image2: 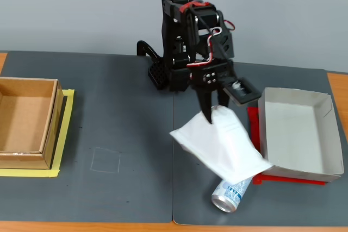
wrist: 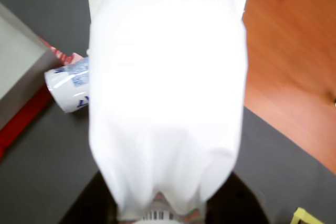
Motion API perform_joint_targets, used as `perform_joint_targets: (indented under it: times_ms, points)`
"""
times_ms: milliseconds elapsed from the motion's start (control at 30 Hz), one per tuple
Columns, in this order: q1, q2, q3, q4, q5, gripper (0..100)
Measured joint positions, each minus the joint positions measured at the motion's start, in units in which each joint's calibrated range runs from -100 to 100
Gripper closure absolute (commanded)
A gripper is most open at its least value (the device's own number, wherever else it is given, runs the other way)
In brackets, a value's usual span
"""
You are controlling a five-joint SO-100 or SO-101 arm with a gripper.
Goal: Pick the sandwich and put it in the gray box
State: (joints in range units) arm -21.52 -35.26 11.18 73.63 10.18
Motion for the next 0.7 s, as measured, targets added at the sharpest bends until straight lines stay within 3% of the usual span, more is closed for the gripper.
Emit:
perform_joint_targets:
  times_ms: [367,700]
  points:
    - [-21.5,-2.5,0.0,0.0,-0.8,98]
    - [-30.7,-1.1,-2.1,-5.2,-10.3,98]
